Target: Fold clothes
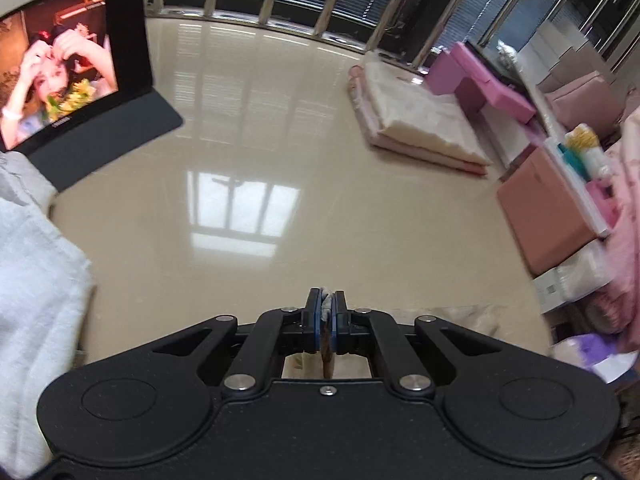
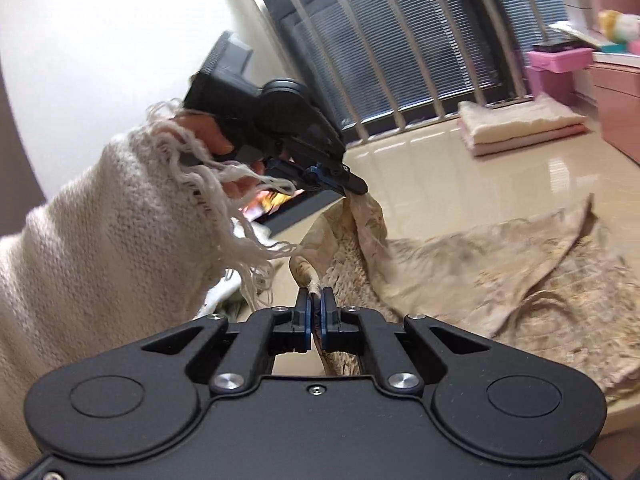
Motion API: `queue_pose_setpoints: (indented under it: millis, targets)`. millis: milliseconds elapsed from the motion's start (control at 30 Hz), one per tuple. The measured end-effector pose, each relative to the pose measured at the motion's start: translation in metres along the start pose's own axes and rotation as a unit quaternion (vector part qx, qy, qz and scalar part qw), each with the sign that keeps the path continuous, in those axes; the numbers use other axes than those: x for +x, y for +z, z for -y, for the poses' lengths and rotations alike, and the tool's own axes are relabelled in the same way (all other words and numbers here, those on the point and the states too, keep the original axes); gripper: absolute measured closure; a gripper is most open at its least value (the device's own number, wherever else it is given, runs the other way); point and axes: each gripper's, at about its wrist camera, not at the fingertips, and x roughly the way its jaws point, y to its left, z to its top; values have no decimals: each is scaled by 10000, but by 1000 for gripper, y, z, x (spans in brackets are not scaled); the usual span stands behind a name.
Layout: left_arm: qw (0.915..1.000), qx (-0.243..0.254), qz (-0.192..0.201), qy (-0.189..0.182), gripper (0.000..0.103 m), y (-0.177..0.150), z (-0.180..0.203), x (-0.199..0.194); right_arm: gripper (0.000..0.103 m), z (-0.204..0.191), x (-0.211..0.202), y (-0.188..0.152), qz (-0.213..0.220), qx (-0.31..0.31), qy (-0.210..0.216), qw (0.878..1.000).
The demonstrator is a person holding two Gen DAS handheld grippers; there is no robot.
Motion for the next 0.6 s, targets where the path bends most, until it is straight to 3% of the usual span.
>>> queue_pose_setpoints:
  millis: [333, 600]
  targets:
    - [9984, 113, -390, -403, 98, -7, 116, 73, 100, 103, -57, -4, 390, 1345, -596, 9883]
    - [9965, 80, -727, -396, 98, -15, 160, 121, 100, 167, -76, -22, 473, 2327, -775, 9683]
